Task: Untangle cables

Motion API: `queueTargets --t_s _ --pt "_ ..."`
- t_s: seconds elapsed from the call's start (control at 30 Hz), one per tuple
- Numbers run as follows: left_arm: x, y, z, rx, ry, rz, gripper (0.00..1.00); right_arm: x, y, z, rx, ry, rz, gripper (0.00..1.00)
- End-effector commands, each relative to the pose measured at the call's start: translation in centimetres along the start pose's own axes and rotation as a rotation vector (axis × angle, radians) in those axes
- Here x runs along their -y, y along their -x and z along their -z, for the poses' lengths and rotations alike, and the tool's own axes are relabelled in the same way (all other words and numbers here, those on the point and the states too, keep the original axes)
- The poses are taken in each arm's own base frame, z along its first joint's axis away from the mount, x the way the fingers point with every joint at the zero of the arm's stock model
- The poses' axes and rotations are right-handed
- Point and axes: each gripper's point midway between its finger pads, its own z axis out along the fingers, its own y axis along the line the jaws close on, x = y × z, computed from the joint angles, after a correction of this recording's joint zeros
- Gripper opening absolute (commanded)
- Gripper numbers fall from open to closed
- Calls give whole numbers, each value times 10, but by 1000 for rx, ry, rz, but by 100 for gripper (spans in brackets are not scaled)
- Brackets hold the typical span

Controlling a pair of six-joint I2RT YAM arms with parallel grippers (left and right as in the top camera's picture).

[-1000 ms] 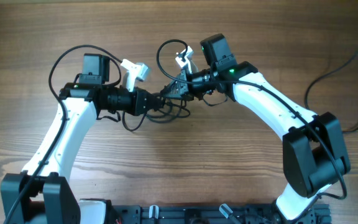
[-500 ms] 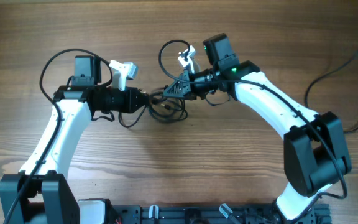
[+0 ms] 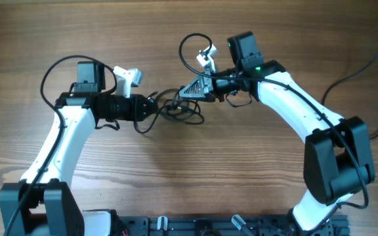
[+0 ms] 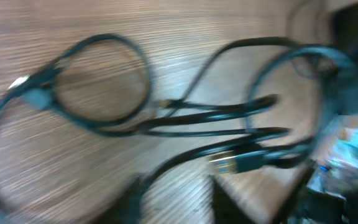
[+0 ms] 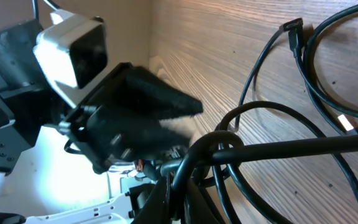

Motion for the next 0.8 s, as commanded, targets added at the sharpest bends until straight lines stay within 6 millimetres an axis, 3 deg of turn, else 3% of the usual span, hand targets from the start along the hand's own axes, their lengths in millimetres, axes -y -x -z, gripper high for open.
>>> queueTargets --t_s 0.0,0.13,0.23,0.37,0.4,0.5,0.6,0.7,0.77 --pt "24 0 0 19 -152 -110 63 -3 -1 0 -2 3 11 4" --pt "42 1 4 50 -258 -227 56 -2 0 0 2 -4 12 4" --pt "49 4 6 69 -295 -255 57 1 1 0 11 -20 8 4" --pt "58 4 -5 53 -286 -311 52 0 0 0 5 -14 4 4" --pt "56 5 -10 43 -251 -318 46 0 0 0 4 -15 1 4" --pt "50 15 -22 46 -157 -280 44 0 -2 -1 0 -16 -5 4" --pt "57 22 -30 61 -139 -291 40 2 -4 -1 -6 -20 -16 4" --pt "45 24 -33 60 -52 -247 23 1 -5 -2 -9 -20 -14 4" --pt "38 22 -34 51 -19 -233 20 0 -6 -3 -15 -13 -12 4"
